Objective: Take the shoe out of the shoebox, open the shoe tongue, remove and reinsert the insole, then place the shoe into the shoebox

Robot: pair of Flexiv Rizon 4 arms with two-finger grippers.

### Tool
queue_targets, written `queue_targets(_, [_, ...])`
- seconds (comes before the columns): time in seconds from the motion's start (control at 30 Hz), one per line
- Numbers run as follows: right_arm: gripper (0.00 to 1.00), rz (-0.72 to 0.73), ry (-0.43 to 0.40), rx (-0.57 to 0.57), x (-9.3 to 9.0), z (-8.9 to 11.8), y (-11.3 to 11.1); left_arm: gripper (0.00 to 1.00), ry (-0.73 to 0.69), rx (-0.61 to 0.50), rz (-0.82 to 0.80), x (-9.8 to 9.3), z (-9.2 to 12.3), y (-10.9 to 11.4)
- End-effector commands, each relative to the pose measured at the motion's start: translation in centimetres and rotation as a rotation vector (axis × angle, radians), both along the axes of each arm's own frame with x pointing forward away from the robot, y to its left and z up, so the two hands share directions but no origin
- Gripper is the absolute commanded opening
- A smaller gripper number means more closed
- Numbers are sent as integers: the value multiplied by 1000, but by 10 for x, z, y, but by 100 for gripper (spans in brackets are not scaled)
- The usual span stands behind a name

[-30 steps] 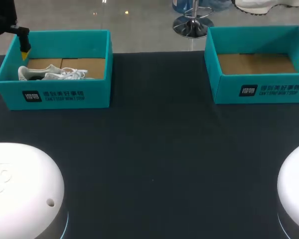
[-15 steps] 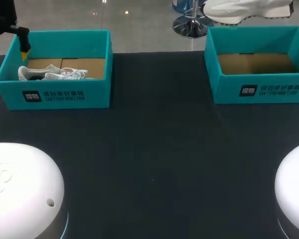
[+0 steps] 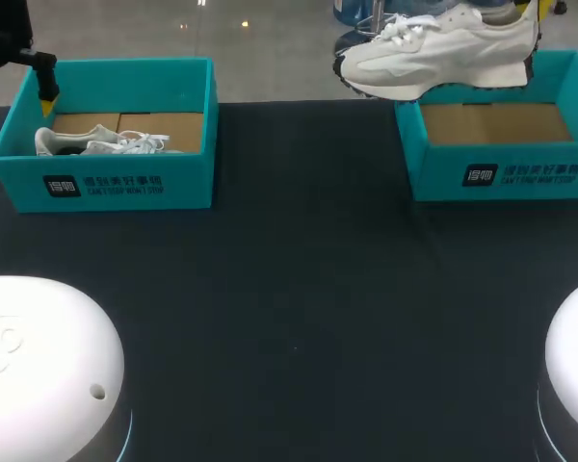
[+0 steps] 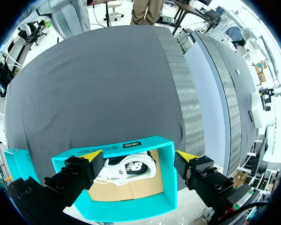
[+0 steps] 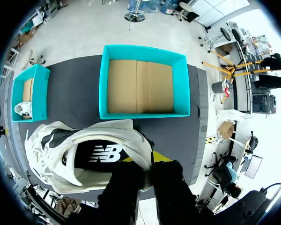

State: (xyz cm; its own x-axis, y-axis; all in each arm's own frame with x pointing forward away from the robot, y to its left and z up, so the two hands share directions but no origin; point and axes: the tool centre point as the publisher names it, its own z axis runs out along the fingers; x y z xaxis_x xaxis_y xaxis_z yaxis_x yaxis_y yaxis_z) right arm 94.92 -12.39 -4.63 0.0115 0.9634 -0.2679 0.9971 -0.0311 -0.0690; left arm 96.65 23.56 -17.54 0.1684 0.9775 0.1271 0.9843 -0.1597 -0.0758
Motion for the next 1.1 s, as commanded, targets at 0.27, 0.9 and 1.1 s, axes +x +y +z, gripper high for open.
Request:
queue_targets(0.27, [0, 109, -302, 30, -63, 4, 17, 100, -2, 1, -1, -1, 0, 1])
queue_targets(0.9, [0, 68, -282, -7, -68, 3, 23, 100, -2, 1, -1, -1, 0, 1])
queue_targets(1.1, [0, 0, -239, -113, -94, -4, 46, 100, -2, 1, -1, -1, 0, 1])
